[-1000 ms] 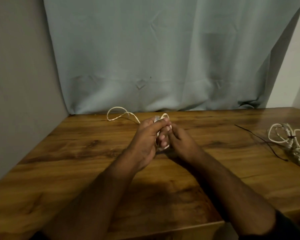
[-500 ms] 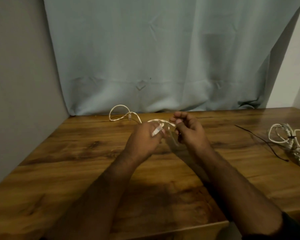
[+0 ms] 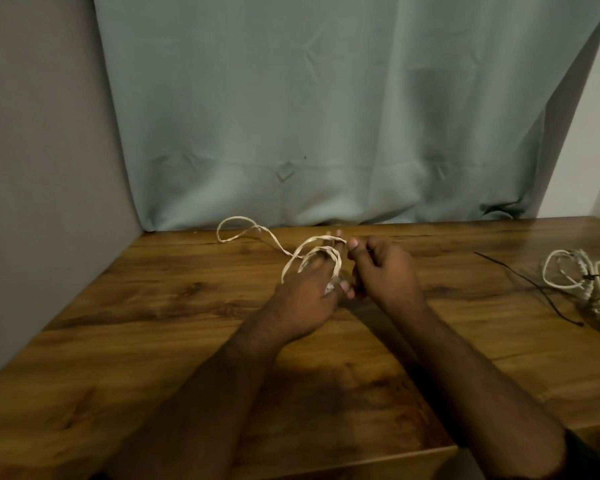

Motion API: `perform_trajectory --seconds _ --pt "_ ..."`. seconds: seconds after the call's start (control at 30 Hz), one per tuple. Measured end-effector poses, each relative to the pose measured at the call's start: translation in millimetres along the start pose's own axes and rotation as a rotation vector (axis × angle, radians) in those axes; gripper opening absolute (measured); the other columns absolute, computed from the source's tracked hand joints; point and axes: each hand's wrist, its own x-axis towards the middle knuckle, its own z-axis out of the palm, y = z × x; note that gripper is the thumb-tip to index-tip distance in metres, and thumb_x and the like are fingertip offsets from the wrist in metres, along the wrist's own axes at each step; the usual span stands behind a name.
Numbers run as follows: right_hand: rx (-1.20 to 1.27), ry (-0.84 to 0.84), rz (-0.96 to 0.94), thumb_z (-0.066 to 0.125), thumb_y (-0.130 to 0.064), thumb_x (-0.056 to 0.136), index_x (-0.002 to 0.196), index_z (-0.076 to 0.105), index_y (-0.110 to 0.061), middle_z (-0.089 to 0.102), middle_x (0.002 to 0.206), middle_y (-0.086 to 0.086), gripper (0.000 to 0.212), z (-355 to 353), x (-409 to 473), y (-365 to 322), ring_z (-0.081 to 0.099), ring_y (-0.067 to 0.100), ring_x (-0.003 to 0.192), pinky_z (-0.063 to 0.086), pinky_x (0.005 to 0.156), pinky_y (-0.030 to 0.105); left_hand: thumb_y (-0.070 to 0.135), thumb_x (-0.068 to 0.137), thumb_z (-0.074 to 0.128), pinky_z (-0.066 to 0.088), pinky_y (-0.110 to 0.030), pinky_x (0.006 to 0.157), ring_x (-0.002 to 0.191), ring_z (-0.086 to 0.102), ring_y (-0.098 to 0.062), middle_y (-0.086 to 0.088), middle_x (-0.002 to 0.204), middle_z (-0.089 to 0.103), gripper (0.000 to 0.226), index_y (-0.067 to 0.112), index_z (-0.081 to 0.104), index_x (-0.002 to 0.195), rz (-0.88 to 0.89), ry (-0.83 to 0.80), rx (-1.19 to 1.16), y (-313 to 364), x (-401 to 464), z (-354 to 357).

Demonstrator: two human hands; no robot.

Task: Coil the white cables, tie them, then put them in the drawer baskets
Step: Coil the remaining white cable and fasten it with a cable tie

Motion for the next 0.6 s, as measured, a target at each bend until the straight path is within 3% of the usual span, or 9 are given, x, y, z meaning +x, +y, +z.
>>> perform_trajectory --seconds 0.03,0.1,0.2,0.27,0.47,0.53,0.57,0.6 --pt "0.0 0.015 0.001 0.053 -0.04 0.105 0.083 0.065 -0.013 0.067 0.058 0.005 0.037 -0.2 -0.5 -0.7 0.068 0.021 0.052 0.058 0.057 0.039 0.04 0.103 0.049 0.041 -0.053 0.114 0.146 0.04 -0.025 0.001 0.162 0.037 0.065 0.038 0.018 0.16 0.026 -0.015 0.097 0.6 0.4 -0.9" --pt "0.009 0.053 0.017 0.053 -0.039 0.105 0.084 0.064 -0.012 0.066 0.057 0.003 0.037 -0.4 -2.0 -3.1 0.068 0.015 0.049 0.056 0.052 0.036 0.032 0.105 0.049 0.032 -0.051 0.121 0.155 0.021 -0.025 0.001 0.17 0.019 0.073 0.034 0.006 0.164 0.057 0.006 0.16 3.0 1.9 -3.5" --pt "0.04 0.132 0.039 0.054 -0.037 0.105 0.082 0.062 -0.004 0.062 0.052 0.003 0.041 -1.3 -0.4 -1.9 0.062 0.008 0.04 0.05 0.045 0.03 0.028 0.106 0.049 0.031 -0.053 0.122 0.158 0.015 -0.027 0.004 0.173 0.006 0.081 0.041 -0.009 0.161 0.055 -0.038 0.275 5.2 0.0 0.9" --pt "0.084 0.102 0.041 0.056 -0.035 0.104 0.083 0.062 -0.003 0.06 0.05 0.004 0.04 -0.8 1.3 0.9 0.06 0.014 0.038 0.048 0.043 0.03 0.031 0.106 0.05 0.029 -0.057 0.122 0.159 0.012 -0.027 0.008 0.173 0.001 0.083 0.043 -0.012 0.159 0.005 -0.081 0.263 4.1 -0.1 3.5" --pt "0.168 -0.001 0.023 0.056 -0.034 0.104 0.08 0.062 -0.01 0.06 0.05 0.004 0.035 6.3 0.9 3.5 0.057 0.023 0.038 0.047 0.044 0.03 0.034 0.104 0.05 0.029 -0.045 0.12 0.15 0.03 -0.026 -0.005 0.161 0.034 0.061 0.025 0.023 0.159 -0.014 0.087 -0.014 8.1 4.9 4.5" --pt "0.235 -0.055 -0.047 0.054 -0.033 0.106 0.074 0.059 -0.008 0.06 0.052 0.006 0.04 5.2 -2.0 -1.6 0.056 0.023 0.042 0.047 0.046 0.032 0.047 0.1 0.048 0.035 -0.047 0.116 0.141 0.045 -0.026 -0.005 0.15 0.051 0.071 0.041 0.008 0.158 -0.074 0.076 -0.192 10.8 6.2 5.2" --pt "0.284 -0.104 -0.082 0.052 -0.03 0.107 0.072 0.057 -0.007 0.059 0.052 0.007 0.043 4.4 -4.5 -5.9 0.055 0.022 0.043 0.046 0.046 0.031 0.055 0.095 0.049 0.04 -0.053 0.112 0.134 0.054 -0.027 -0.004 0.142 0.059 0.08 0.052 -0.003 0.156 -0.125 0.098 -0.311 12.2 6.9 5.1" --pt "0.338 -0.163 -0.109 0.049 -0.028 0.108 0.072 0.057 -0.004 0.058 0.052 0.007 0.044 3.3 -7.4 -10.2 0.055 0.021 0.045 0.045 0.047 0.03 0.062 0.09 0.05 0.044 -0.06 0.108 0.127 0.06 -0.028 -0.001 0.137 0.064 0.082 0.063 -0.003 0.152 -0.167 0.14 -0.435 13.5 8.5 4.7"
